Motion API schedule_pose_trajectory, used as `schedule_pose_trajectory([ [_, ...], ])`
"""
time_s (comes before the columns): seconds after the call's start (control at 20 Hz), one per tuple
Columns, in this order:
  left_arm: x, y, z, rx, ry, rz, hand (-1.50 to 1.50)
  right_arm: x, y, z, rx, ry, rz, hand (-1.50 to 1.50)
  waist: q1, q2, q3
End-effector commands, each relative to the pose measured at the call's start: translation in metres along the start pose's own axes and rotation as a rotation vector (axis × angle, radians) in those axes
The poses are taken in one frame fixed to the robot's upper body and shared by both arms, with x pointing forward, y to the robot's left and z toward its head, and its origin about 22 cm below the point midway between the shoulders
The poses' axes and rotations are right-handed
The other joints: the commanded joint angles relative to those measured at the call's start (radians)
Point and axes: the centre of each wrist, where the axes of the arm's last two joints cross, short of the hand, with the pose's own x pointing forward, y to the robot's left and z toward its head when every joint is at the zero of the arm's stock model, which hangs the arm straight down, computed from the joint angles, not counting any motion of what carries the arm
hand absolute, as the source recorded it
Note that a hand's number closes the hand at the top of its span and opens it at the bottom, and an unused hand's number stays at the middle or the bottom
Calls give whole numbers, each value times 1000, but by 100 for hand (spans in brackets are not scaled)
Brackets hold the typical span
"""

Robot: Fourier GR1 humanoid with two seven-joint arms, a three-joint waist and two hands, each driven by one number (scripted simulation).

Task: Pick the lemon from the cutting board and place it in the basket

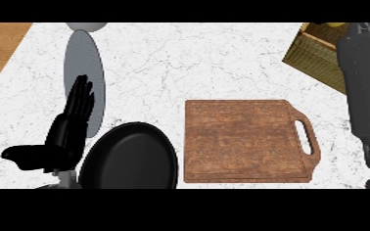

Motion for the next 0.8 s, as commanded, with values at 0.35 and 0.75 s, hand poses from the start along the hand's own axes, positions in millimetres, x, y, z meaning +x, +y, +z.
schedule_pose_trajectory([
  [0.35,7,6,-2,-7,-11,-12,0,-56,27,-30,34,37,107,150,8,3,0],
  [0.75,-8,-3,-12,16,2,-5,0,-99,32,-32,65,35,67,150,-3,1,0],
])
